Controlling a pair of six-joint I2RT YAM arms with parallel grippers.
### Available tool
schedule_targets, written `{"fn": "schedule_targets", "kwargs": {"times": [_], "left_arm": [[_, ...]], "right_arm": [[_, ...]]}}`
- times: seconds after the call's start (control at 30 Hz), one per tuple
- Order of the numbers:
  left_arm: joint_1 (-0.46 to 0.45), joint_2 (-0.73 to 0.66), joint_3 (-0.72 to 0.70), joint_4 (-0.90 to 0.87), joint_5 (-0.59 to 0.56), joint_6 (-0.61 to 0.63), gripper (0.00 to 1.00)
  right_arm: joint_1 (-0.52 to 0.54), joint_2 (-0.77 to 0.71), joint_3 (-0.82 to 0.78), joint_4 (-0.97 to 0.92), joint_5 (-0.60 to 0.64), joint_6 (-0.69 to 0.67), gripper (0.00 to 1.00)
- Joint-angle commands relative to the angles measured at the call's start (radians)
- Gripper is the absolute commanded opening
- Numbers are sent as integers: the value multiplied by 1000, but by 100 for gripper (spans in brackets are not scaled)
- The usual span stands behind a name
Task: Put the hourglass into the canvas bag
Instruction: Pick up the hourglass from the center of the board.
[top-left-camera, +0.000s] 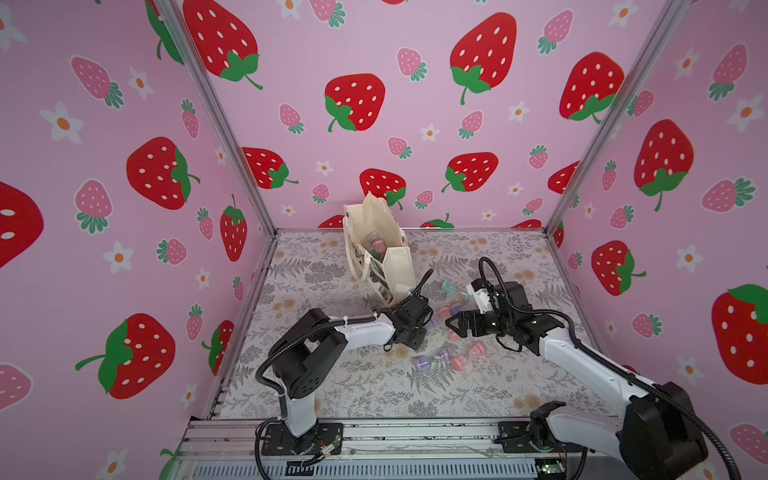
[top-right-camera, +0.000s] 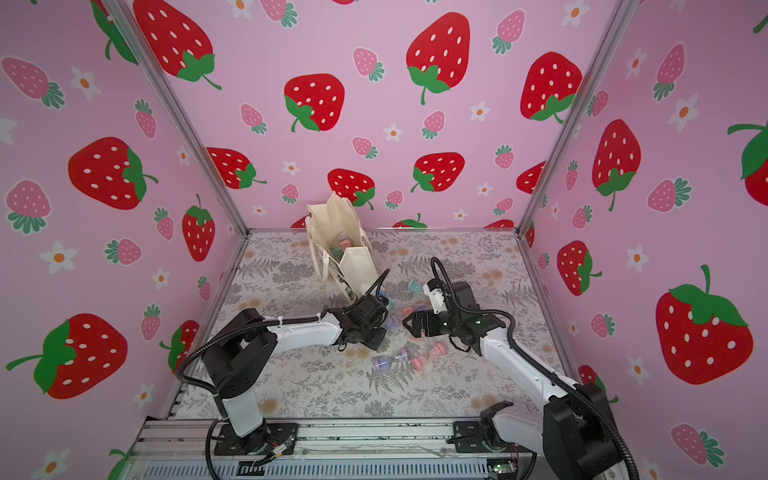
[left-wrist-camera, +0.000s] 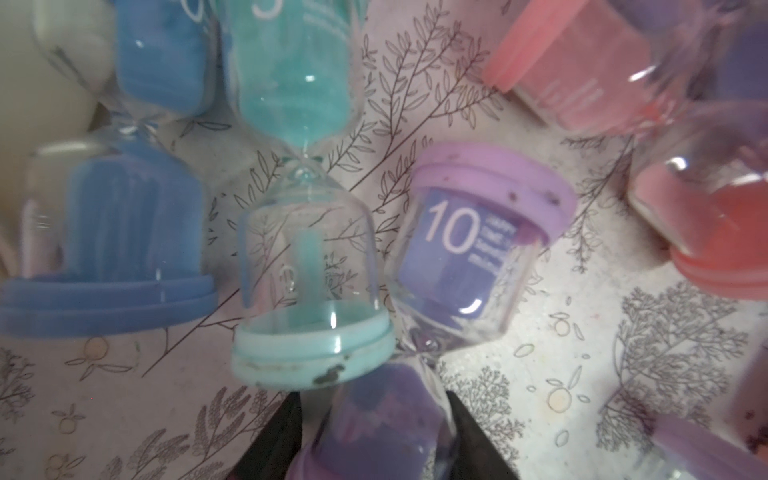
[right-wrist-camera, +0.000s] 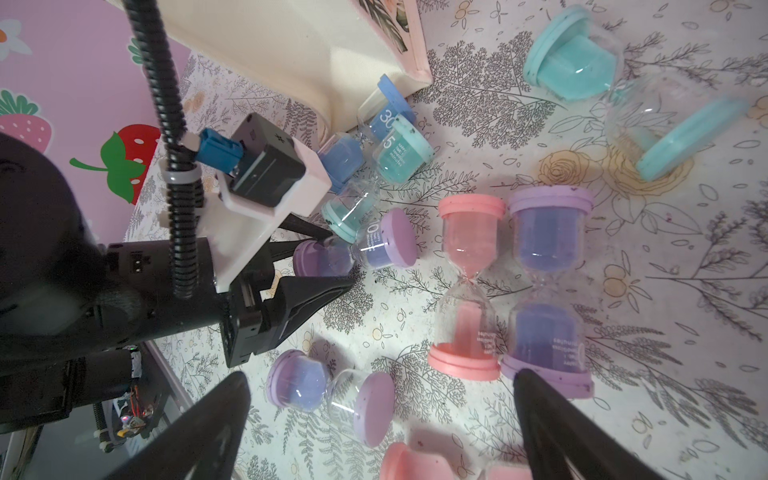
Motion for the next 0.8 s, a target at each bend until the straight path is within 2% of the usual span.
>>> {"fn": "schedule_targets", "kwargs": {"times": [0.0,0.4,0.77], "left_arm": [[2,-23,-4,1,23,16,50],[-4,-78,-17,-11,38,3,46],[-5,-192,-30,-63,47,-22,44]], "right_arm": [[-2,4,-9,11,5,0,99],[-2,-23,-4,-1,6,3,99],[-2,-74,37,-35,1,7,99]]}}
